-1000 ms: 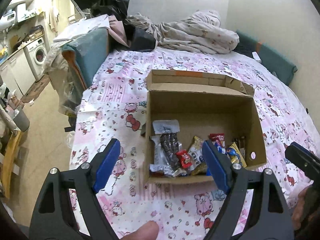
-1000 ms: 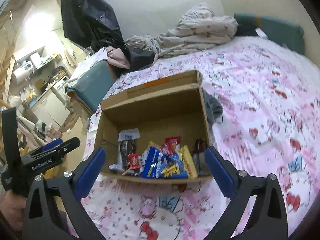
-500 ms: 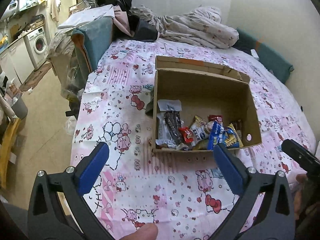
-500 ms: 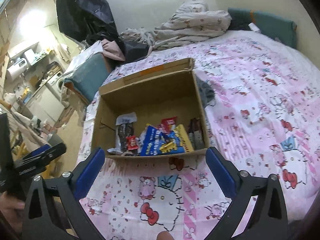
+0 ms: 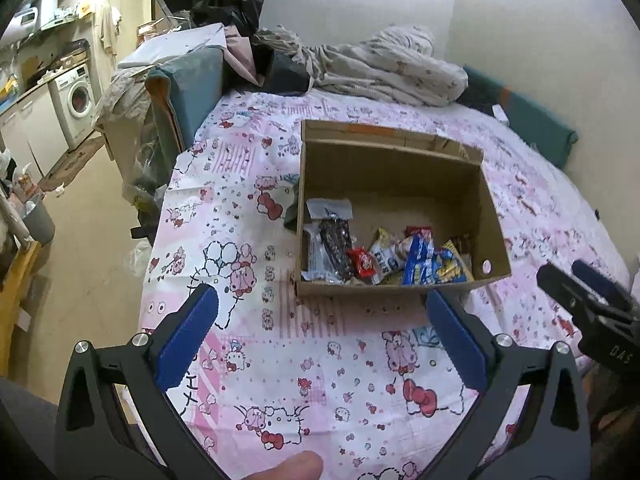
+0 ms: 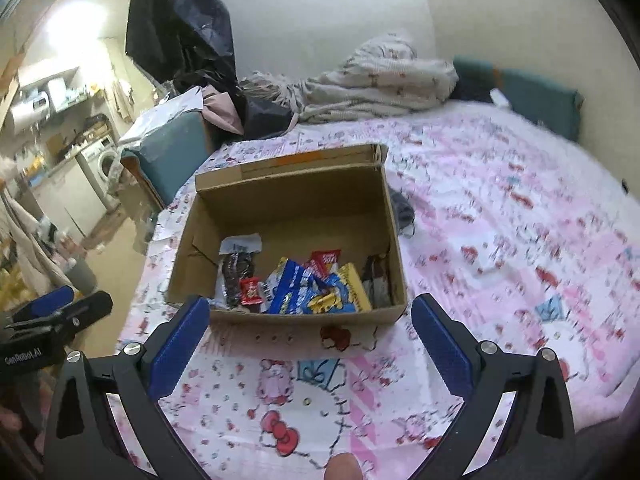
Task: Organize snacks
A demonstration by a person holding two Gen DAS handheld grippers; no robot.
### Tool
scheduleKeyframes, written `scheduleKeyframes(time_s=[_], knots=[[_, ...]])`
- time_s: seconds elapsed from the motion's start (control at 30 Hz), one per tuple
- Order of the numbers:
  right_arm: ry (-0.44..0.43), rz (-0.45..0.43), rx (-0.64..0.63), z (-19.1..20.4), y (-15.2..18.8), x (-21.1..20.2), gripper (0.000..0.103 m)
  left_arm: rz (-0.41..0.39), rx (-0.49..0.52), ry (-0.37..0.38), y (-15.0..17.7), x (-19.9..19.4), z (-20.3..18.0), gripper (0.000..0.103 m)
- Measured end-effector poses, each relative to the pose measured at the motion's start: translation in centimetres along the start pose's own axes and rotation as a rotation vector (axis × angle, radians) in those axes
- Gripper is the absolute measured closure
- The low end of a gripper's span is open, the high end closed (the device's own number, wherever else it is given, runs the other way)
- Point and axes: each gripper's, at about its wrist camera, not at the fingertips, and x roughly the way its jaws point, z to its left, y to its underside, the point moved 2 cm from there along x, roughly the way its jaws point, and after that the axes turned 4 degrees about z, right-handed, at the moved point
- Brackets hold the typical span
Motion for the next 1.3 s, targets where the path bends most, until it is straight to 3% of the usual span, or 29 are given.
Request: scheduleKeyframes(time_s=[0.13,1.3], knots=[[0.032,-0.006,-0.019,0.26,-0.06,0.41,0.000,-0.016,-0.009,-0.001,-0.05,0.01,-0.16,0.000],[0.024,0.008,-0.006,0.15,-0.11,0.88,0.000,-0.028,-0.001,-0.008,0.00,-0.09,-0.25,0.000]])
